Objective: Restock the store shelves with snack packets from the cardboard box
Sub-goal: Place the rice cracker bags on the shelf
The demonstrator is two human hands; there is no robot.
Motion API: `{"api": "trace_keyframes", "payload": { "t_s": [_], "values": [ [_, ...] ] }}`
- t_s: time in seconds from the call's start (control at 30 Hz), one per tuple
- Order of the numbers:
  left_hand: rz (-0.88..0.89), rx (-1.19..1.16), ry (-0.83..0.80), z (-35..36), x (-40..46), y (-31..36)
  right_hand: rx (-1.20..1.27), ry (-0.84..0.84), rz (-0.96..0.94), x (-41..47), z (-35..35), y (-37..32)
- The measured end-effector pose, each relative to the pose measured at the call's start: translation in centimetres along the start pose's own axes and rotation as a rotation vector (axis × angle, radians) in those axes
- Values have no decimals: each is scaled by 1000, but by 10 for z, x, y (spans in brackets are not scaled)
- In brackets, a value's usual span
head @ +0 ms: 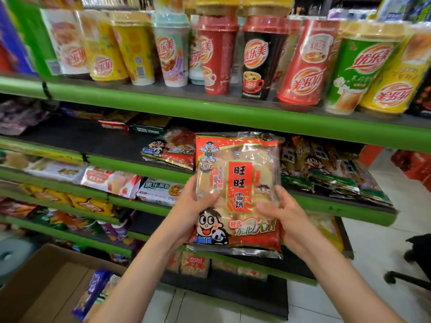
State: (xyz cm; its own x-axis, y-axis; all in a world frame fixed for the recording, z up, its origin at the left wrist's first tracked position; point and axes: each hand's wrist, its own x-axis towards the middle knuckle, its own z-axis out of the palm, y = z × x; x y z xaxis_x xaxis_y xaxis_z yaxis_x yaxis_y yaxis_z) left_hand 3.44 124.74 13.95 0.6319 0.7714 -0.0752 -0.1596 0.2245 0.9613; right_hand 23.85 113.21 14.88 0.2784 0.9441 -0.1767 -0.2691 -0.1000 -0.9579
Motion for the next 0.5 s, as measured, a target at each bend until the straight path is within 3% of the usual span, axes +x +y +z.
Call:
{"api": "trace_keyframes", "payload": {
  "t_s": [0.2, 0.5],
  "values": [
    [-16, 46, -27, -20, -13, -10, 161, 99, 41, -4, 22, 20],
    [-60, -43, -40, -36, -17, -15, 149, 168, 41, -7, 38, 34]
  ]
}}
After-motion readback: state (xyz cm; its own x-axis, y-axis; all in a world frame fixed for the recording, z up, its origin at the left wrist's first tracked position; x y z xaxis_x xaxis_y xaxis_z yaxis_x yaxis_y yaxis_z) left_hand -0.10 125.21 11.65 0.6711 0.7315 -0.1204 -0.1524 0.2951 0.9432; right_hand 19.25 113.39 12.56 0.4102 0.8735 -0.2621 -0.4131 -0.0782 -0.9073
